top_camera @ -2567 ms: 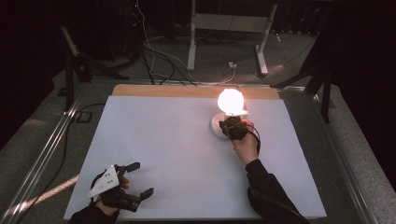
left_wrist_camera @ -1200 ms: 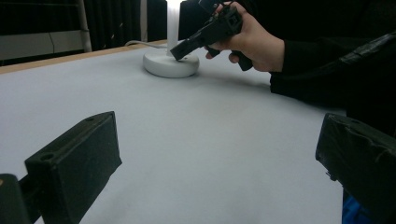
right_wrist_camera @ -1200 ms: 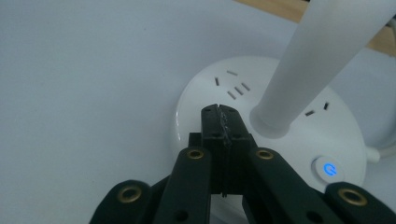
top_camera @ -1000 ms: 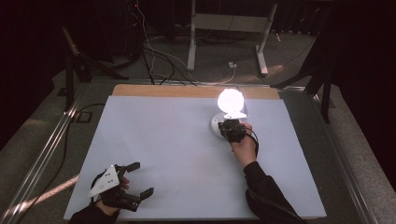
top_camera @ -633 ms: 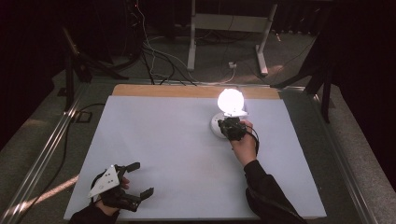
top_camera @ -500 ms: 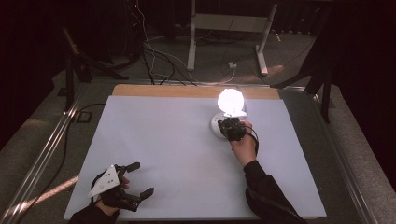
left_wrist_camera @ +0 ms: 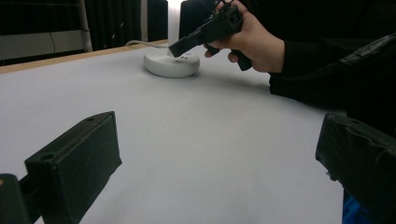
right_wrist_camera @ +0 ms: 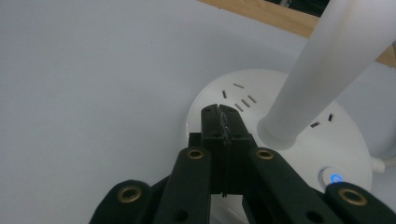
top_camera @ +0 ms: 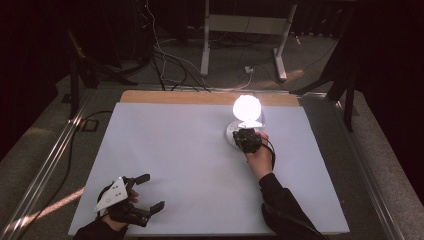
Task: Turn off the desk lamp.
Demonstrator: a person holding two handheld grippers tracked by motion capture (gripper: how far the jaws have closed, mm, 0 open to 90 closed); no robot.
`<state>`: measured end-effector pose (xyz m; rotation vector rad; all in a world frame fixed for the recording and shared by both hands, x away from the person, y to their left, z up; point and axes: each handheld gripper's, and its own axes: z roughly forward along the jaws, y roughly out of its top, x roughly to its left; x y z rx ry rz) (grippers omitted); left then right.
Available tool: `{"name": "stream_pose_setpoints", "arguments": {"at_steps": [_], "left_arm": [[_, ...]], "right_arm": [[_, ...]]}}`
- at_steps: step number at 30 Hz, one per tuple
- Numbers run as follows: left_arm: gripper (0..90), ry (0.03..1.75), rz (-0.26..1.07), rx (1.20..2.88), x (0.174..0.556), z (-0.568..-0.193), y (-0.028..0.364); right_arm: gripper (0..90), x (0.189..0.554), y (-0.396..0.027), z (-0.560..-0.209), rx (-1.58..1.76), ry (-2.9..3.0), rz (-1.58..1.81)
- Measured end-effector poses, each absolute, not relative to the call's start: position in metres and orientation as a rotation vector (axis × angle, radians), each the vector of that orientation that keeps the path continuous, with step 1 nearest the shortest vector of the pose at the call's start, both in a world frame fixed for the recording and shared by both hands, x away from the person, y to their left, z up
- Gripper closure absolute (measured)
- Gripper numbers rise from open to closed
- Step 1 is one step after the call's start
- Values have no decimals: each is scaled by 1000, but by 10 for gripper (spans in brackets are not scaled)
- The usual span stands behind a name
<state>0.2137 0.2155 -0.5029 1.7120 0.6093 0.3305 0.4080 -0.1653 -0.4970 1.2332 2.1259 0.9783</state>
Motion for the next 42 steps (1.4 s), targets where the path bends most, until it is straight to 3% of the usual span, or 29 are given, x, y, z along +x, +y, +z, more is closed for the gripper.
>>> {"name": "stream_pose_setpoints", "arguments": {"at_steps": [22, 32, 35, 42], "left_arm": [[5, 607, 327, 1709, 213, -503, 215], [5, 608, 331, 1707, 213, -502, 215], [5, 609, 332, 1706, 213, -502, 216], [5, 607, 329, 1705, 213, -502, 215]], "right_arm": [[900, 408, -169, -504, 1247, 2110, 970], [879, 399, -168, -486, 1211, 2110, 1022], [809, 395, -169, -480, 1195, 2118, 1049], [484, 387, -169, -470, 1151, 2157, 1122]]}}
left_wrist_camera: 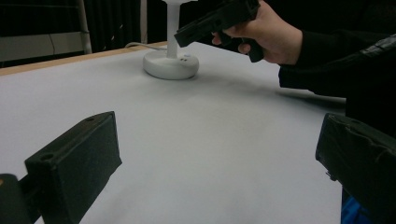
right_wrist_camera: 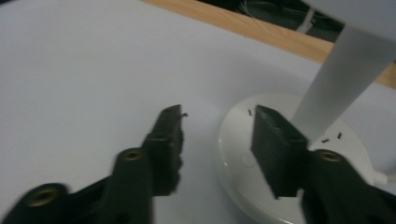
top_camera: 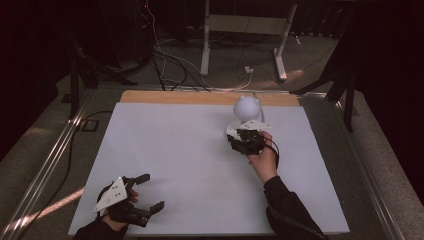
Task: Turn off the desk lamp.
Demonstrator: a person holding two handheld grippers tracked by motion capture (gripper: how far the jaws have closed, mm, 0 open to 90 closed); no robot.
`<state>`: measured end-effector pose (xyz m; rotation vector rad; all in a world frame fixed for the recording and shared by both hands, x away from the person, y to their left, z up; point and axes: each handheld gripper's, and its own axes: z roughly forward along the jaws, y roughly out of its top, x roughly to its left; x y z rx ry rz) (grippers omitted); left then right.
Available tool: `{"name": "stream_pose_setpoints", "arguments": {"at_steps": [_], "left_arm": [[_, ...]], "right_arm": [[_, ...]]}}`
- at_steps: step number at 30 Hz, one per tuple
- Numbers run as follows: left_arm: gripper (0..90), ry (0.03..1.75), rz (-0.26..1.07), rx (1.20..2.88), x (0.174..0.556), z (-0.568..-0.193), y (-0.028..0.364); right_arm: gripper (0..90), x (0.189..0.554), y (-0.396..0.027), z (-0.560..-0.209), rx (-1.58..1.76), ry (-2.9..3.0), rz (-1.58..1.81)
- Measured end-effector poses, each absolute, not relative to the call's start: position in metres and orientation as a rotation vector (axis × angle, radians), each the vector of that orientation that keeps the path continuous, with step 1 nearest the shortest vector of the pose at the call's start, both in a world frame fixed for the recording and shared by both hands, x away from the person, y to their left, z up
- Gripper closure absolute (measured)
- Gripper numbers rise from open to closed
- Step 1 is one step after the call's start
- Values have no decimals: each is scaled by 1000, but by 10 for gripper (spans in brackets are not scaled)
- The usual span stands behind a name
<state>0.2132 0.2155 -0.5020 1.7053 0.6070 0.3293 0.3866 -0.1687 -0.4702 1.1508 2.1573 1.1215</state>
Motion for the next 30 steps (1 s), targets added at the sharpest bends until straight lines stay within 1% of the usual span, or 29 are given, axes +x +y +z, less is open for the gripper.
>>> {"name": "stream_pose_setpoints", "arguments": {"at_steps": [1, 3, 6, 10, 12, 16, 23, 30], "left_arm": [[5, 607, 329, 1705, 213, -502, 216], [5, 607, 330, 1705, 213, -502, 216], [5, 608, 330, 1704, 213, -502, 216], [5, 606, 331, 1704, 213, -502, 216], [5, 607, 328, 1704, 213, -502, 216], [5, 608, 328, 1704, 213, -502, 216], [5, 607, 330, 1707, 213, -502, 215], [5, 607, 332, 1712, 213, -502, 215]], "right_arm": [[418, 385, -169, -469, 1148, 2167, 1138], [366, 383, -170, -466, 1139, 2178, 1174], [210, 380, -174, -463, 1140, 2192, 1237], [106, 373, -180, -458, 1111, 2211, 1327], [27, 370, -183, -456, 1084, 2261, 1360], [0, 362, -190, -453, 1016, 2334, 1425], [0, 347, -207, -453, 956, 2352, 1455], [0, 330, -224, -464, 936, 2375, 1434]]}}
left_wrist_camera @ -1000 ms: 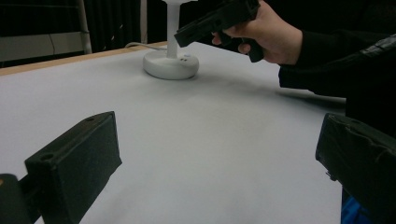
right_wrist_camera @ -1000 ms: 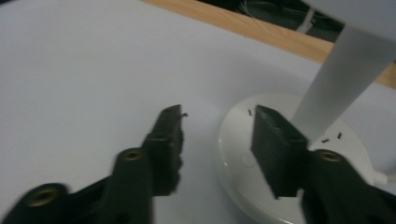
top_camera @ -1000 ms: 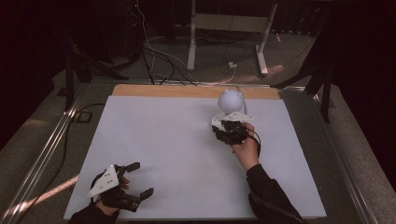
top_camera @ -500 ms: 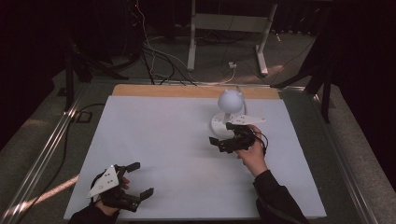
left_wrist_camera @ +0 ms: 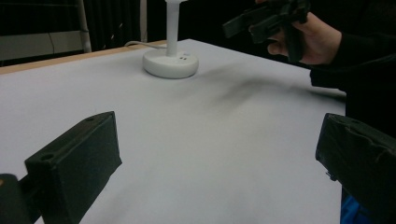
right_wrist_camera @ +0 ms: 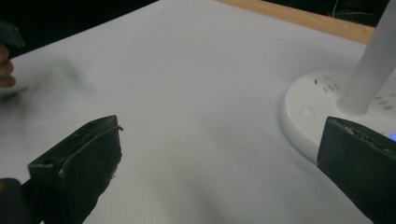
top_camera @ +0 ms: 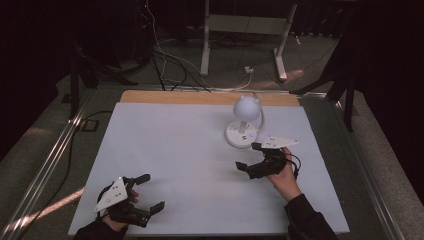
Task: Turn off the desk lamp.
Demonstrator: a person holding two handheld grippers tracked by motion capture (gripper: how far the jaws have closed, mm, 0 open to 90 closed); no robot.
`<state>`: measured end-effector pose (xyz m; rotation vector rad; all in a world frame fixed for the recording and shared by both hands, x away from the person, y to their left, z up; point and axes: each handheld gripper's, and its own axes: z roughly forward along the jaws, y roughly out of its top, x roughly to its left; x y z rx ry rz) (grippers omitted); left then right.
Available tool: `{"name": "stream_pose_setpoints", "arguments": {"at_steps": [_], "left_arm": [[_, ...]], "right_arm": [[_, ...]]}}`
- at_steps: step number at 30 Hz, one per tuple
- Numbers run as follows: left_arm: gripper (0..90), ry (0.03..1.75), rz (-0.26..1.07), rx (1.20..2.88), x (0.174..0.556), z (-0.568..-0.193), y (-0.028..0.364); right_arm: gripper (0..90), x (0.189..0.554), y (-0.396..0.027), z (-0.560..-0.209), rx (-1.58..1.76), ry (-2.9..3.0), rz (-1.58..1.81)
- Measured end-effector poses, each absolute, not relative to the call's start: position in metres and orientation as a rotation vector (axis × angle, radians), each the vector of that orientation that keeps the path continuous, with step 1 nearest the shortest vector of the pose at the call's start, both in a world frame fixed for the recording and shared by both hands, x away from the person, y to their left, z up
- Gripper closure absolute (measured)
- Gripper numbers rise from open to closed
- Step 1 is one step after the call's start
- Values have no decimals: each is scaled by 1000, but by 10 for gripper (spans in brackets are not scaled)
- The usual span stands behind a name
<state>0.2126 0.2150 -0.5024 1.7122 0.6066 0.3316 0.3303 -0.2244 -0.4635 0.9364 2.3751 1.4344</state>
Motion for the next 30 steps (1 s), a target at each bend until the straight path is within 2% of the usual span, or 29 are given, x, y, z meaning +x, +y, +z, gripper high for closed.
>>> {"name": "stream_pose_setpoints", "arguments": {"at_steps": [16, 30], "left_arm": [[5, 604, 330, 1708, 212, -502, 215], [5, 599, 330, 1713, 212, -502, 214]], "right_arm": [[0, 285, -261, -483, 935, 2359, 1423], [0, 262, -291, -507, 1015, 2369, 1370]]}}
